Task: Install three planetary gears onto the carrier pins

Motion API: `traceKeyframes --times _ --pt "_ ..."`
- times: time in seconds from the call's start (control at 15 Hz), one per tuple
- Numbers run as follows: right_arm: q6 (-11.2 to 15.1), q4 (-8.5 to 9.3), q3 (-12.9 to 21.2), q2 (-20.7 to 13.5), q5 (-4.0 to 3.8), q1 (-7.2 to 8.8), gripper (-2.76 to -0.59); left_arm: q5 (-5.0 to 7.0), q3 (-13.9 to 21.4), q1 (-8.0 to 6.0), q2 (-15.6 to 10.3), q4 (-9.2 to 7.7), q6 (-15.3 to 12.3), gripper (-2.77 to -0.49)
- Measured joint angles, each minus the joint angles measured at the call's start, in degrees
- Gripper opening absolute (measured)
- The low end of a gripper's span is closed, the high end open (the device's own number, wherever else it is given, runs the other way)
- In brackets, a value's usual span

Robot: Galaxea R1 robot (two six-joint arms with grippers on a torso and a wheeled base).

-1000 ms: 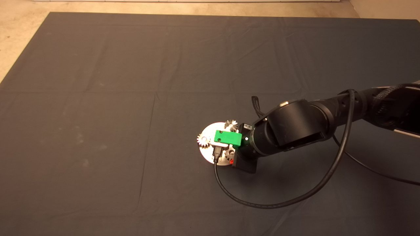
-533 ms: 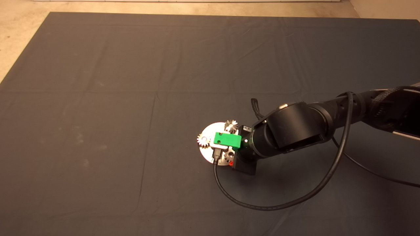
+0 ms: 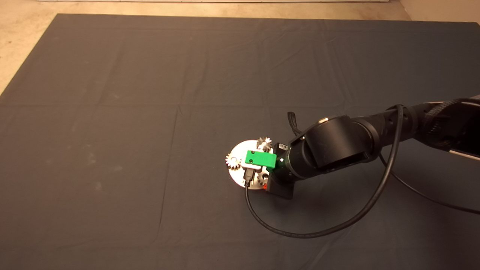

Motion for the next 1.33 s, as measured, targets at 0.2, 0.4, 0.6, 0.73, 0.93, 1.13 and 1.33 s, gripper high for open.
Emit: traceKeyframes --times 0.2,0.4,0.6,0.73,0.93,1.13,1.33 --pt "0.0 0.0 -0.08 -0.17 0.0 -0.11 -2.37 0.0 0.0 0.0 -0.33 -0.28 0.38 -1.24" --pt "0.0 0.0 -0.08 -0.16 0.0 -0.17 -2.37 0.0 0.0 0.0 -0.47 -0.71 0.41 -1.24" --pt "0.0 0.0 -0.08 -0.16 0.0 -0.18 -2.37 0.0 0.0 0.0 -0.49 -0.9 0.46 -1.24" --pt "0.0 0.0 -0.08 -0.15 -0.02 -0.22 -2.37 0.0 0.0 0.0 -0.49 -0.96 0.49 -1.24" --pt "0.0 0.0 -0.08 -0.13 -0.02 -0.29 -2.36 0.0 0.0 0.0 -0.49 -1.01 0.52 -1.24" --pt "-0.02 0.0 -0.08 -0.11 -0.02 -0.29 -2.29 0.0 0.0 -0.02 -0.47 -1.01 0.52 -1.24" --pt "0.0 0.0 -0.08 -0.11 -0.02 -0.29 -2.27 0.0 0.0 0.0 -0.44 -1.01 0.52 -1.24"
